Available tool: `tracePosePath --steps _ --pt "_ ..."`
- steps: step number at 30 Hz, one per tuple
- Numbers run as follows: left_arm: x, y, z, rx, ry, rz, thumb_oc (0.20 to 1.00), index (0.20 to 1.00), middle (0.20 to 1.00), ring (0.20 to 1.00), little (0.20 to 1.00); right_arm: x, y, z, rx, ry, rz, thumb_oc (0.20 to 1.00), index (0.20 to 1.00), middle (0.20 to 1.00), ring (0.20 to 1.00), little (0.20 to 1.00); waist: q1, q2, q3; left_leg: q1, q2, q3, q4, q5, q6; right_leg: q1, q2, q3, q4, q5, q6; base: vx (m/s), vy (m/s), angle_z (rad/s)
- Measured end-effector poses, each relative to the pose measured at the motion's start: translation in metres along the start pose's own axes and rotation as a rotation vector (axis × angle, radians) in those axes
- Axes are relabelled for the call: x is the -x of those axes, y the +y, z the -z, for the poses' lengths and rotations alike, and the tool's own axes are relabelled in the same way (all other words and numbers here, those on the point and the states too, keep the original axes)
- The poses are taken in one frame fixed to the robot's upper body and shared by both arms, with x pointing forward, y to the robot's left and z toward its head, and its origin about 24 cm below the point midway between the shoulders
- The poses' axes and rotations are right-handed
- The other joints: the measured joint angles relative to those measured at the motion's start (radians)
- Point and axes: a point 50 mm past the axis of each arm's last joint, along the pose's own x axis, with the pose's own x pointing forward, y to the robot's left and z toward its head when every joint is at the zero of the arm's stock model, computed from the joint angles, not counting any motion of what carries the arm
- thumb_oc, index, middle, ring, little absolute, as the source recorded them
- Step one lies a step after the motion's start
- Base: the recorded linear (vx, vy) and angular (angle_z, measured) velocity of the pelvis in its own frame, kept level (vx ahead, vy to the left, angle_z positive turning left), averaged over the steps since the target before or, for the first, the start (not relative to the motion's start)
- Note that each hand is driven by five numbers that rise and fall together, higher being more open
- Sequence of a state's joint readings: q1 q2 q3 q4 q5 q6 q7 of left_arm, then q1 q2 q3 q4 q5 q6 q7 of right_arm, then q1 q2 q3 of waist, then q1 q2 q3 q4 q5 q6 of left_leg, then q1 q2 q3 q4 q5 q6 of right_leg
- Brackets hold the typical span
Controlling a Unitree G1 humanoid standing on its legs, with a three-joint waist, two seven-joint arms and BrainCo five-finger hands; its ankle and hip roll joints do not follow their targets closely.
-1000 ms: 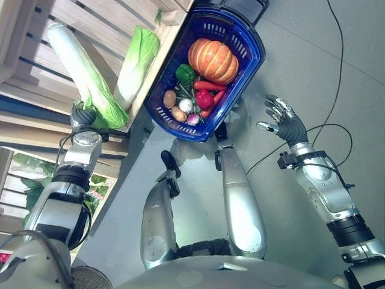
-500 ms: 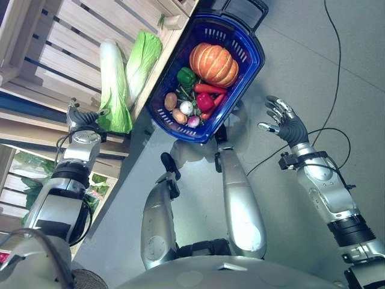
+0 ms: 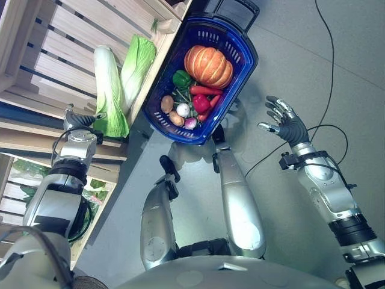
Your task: Pick up fruits and vegetables into the basket
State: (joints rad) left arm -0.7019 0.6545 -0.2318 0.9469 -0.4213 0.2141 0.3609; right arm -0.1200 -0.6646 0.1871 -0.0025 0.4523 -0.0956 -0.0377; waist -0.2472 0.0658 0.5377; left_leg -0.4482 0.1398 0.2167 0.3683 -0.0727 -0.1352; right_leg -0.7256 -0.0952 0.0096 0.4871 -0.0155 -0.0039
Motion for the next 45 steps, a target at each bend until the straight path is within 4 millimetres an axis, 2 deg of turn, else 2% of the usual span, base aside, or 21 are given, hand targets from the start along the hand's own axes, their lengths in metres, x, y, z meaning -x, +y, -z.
tracePosePath --steps 3,5,8,12,17,20,27,31,37,41,43,45 --pt "0.003 -0.013 -0.001 0.108 0.017 0.149 1.0 1.0 1.0 1.0 1.0 0.0 0.003 0.003 -0.007 0.022 -0.008 1.0 1.0 1.0 1.0 1.0 -0.001 0.0 0.0 0.0 0.0 0.002 0.003 -0.001 0.001 0.0 0.0 0.003 0.0 0.0 0.0 0.02 -0.001 0.0" --pt "0.011 -0.031 -0.021 0.224 -0.063 0.31 1.0 1.0 1.0 1.0 1.0 0.0 0.004 0.005 -0.009 0.036 -0.011 1.0 1.0 1.0 1.0 1.0 -0.004 -0.001 0.0 -0.001 0.0 0.003 0.002 -0.002 0.002 0.0 0.0 0.004 -0.002 0.001 0.001 0.02 -0.008 0.01" --pt "0.02 -0.044 -0.045 0.315 -0.155 0.419 1.0 1.0 1.0 1.0 1.0 -0.001 0.006 0.005 -0.013 0.038 -0.021 1.0 1.0 1.0 1.0 1.0 -0.019 -0.001 0.0 0.001 0.0 0.004 0.002 -0.005 0.0 0.0 0.003 0.007 -0.004 0.001 0.001 0.03 -0.002 -0.05" --pt "0.026 -0.05 -0.071 0.375 -0.224 0.481 1.0 1.0 1.0 1.0 1.0 0.0 0.006 0.006 -0.014 0.049 -0.031 1.0 1.0 1.0 1.0 1.0 -0.035 -0.001 0.0 0.01 0.0 0.018 -0.005 -0.006 -0.001 0.0 0.004 0.014 -0.002 0.001 0.002 0.02 -0.008 -0.08" --pt "0.034 -0.06 -0.085 0.4 -0.252 0.519 1.0 1.0 1.0 1.0 1.0 0.002 0.007 0.009 -0.016 0.061 -0.034 1.0 1.0 1.0 1.0 1.0 -0.038 -0.001 0.0 0.047 0.0 0.027 -0.012 -0.009 -0.001 0.03 0.005 0.021 -0.002 -0.004 0.007 0.01 -0.021 -0.05" --pt "0.037 -0.058 -0.092 0.411 -0.273 0.461 1.0 1.0 1.0 1.0 1.0 0.004 0.007 0.011 -0.017 0.067 -0.033 1.0 1.0 1.0 1.0 1.0 -0.035 -0.001 0.0 0.053 -0.003 0.028 -0.019 -0.01 0.001 0.034 0.004 0.021 -0.008 -0.003 0.007 0.0 -0.022 0.0" --pt "0.032 -0.051 -0.087 0.371 -0.214 0.276 1.0 1.0 1.0 1.0 1.0 0.006 0.007 0.014 -0.018 0.079 -0.023 1.0 1.0 1.0 1.0 1.0 -0.033 0.0 0.001 0.055 -0.003 0.028 -0.026 -0.004 -0.002 0.032 0.005 0.019 -0.005 -0.004 0.007 0.0 0.0 0.0" --pt "0.029 -0.049 -0.088 0.367 -0.18 0.232 1.0 1.0 1.0 1.0 1.0 0.006 0.01 0.014 -0.018 0.081 -0.021 1.0 1.0 1.0 1.0 1.0 -0.033 0.0 0.001 0.055 -0.003 0.028 -0.026 -0.004 -0.002 0.032 0.005 0.018 -0.005 -0.004 0.007 0.0 -0.018 0.0" --pt "0.022 -0.048 -0.079 0.339 -0.102 0.137 1.0 1.0 1.0 1.0 1.0 0.005 0.012 0.014 -0.015 0.082 -0.02 1.0 1.0 1.0 1.0 1.0 -0.035 0.0 0.001 0.055 -0.001 0.027 -0.025 -0.004 -0.002 0.033 0.005 0.017 -0.004 -0.003 0.006 0.0 -0.011 0.0" --pt "0.021 -0.025 -0.098 0.122 -0.286 -0.096 1.0 1.0 1.0 1.0 1.0 0.008 0.012 0.018 -0.011 0.095 -0.024 1.0 1.0 1.0 1.0 1.0 -0.035 0.0 0.001 0.056 -0.001 0.026 -0.021 -0.004 -0.002 0.038 0.004 0.016 -0.002 -0.004 0.006 0.0 -0.01 0.03" --pt "0.027 0.003 -0.124 -0.086 -0.485 -0.304 1.0 1.0 1.0 1.0 1.0 0.012 0.01 0.019 -0.007 0.093 -0.023 1.0 1.0 1.0 1.0 1.0 -0.031 -0.001 0.001 0.057 0.0 0.025 -0.017 -0.004 -0.002 0.04 0.003 0.015 0.0 -0.004 0.006 0.0 0.0 0.0" --pt "0.033 0.022 -0.145 -0.199 -0.613 -0.438 1.0 1.0 1.0 1.0 1.0 0.015 0.009 0.021 -0.004 0.087 -0.021 1.0 1.0 1.0 1.0 1.0 -0.03 -0.001 0.001 0.056 0.0 0.024 -0.012 -0.005 -0.001 0.042 0.002 0.015 0.001 -0.004 0.006 0.0 0.0 0.0"
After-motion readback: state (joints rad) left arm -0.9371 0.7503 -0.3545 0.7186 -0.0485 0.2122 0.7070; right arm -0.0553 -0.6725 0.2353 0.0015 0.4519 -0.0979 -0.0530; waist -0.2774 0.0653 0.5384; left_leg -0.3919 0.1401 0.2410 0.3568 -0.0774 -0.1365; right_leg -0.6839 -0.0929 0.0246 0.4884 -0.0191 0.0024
